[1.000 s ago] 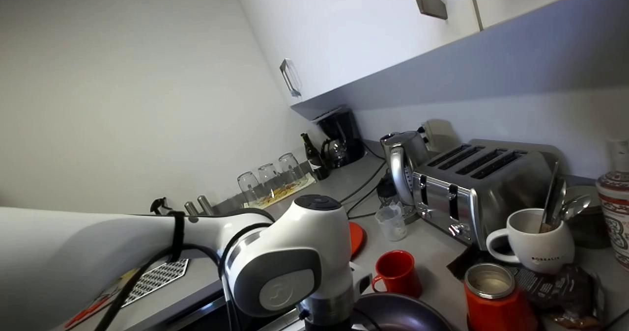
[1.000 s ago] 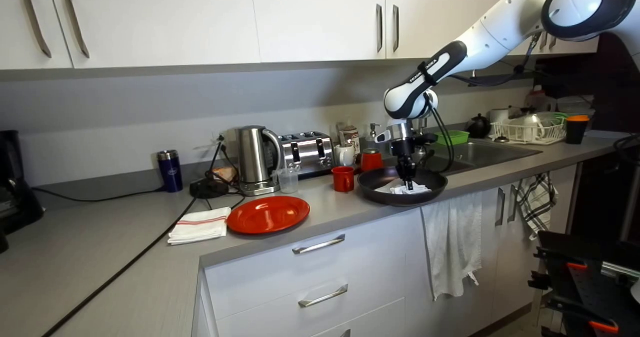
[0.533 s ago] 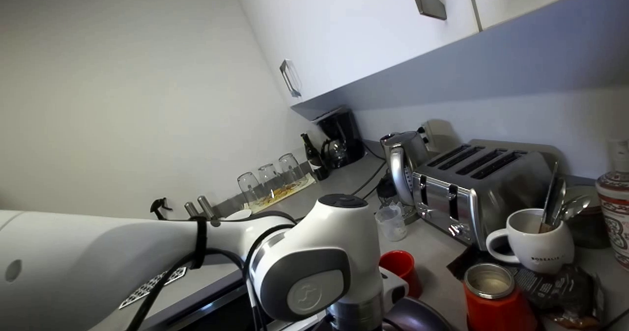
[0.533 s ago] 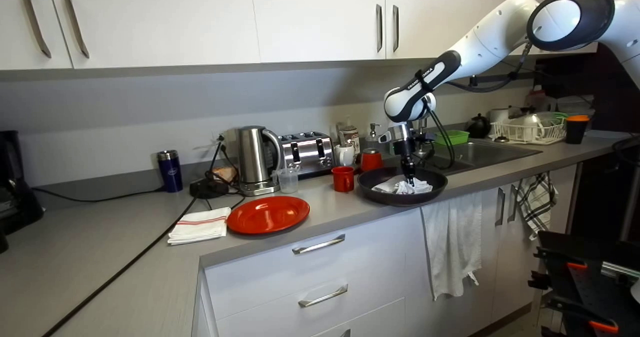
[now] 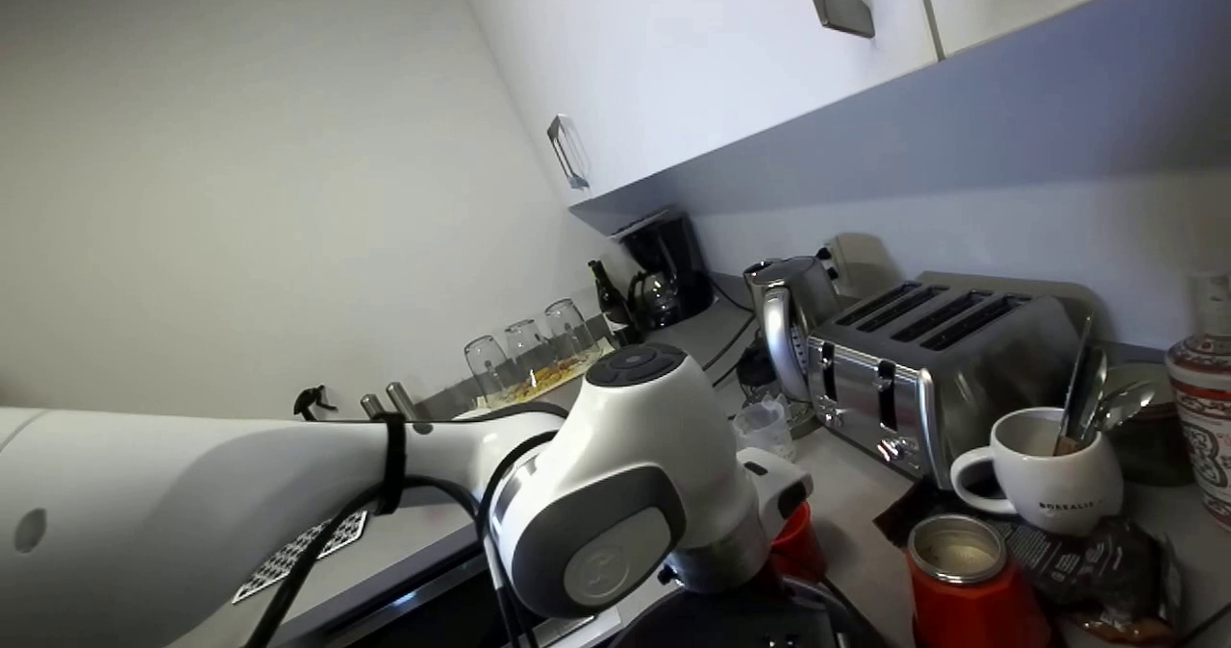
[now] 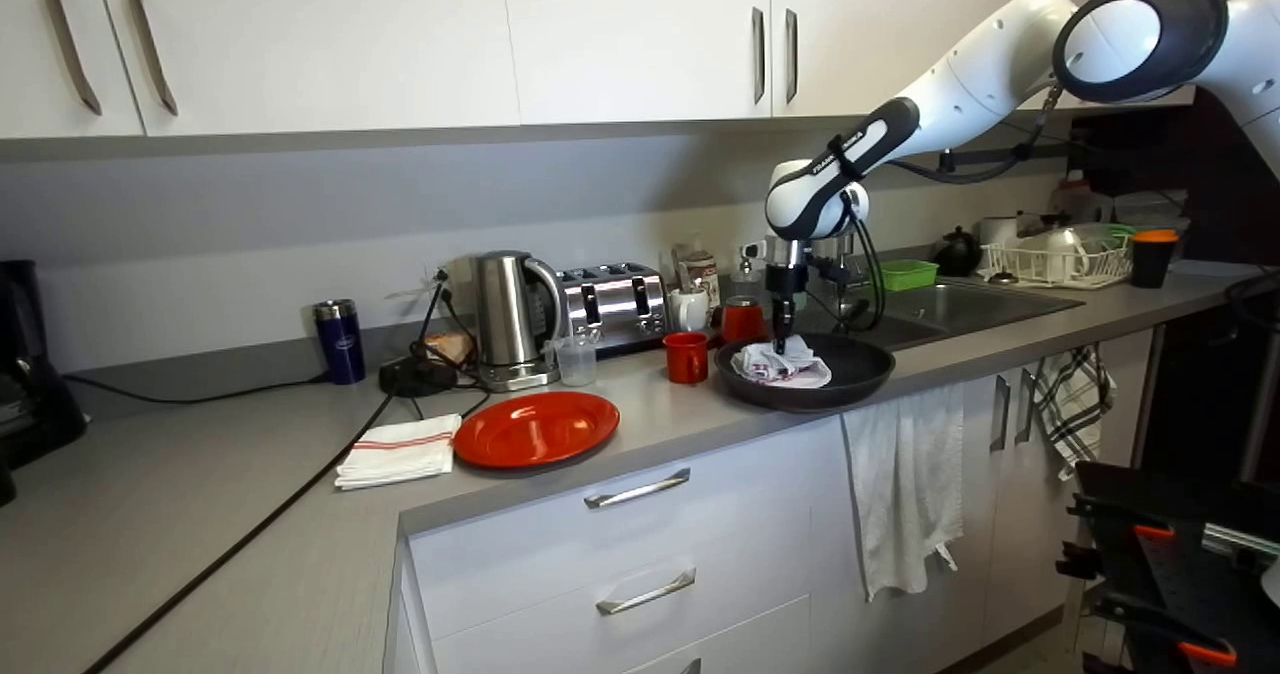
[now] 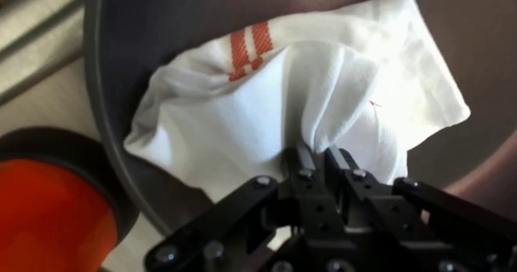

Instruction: Wipe the pan with a towel

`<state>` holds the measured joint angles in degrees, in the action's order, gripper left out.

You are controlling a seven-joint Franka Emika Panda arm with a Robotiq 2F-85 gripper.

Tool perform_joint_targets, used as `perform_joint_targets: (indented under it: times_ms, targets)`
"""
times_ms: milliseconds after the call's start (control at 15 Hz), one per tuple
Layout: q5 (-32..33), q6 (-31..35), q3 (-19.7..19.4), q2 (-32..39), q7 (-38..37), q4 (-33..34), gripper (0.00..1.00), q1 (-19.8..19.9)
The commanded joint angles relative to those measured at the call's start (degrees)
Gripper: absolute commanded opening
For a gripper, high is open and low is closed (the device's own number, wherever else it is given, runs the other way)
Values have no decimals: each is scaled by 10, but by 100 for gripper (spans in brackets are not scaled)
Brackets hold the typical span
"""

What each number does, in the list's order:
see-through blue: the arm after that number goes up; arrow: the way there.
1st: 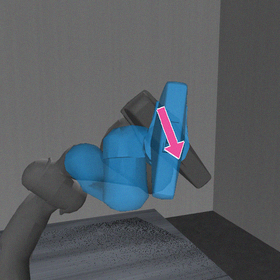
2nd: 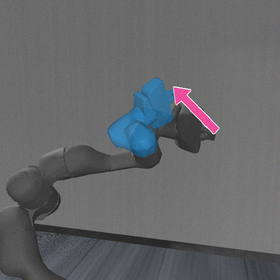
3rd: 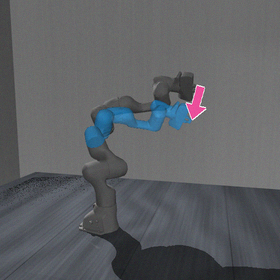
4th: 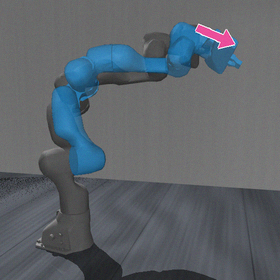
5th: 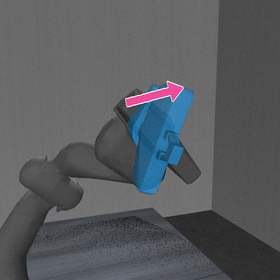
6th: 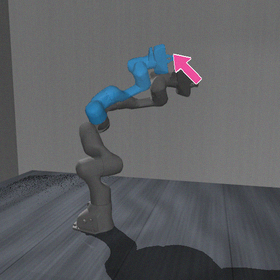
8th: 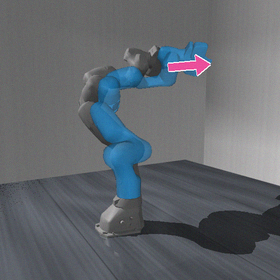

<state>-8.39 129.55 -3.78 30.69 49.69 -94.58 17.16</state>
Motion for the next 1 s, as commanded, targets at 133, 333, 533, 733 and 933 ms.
perform_joint_targets:
  times_ms: [133, 333, 533, 733, 933]
  targets:
    - [-87, 97, 79, -18, 81, -33, 6, 39]
    - [-147, 61, 125, -21, 167, -36, 6, 62]
    - [-183, -10, 140, -22, 234, -37, 6, 67]
    - [-169, -104, 114, -21, 238, -23, 6, 49]
    - [-109, -212, 73, -15, 200, 0, 6, 26]
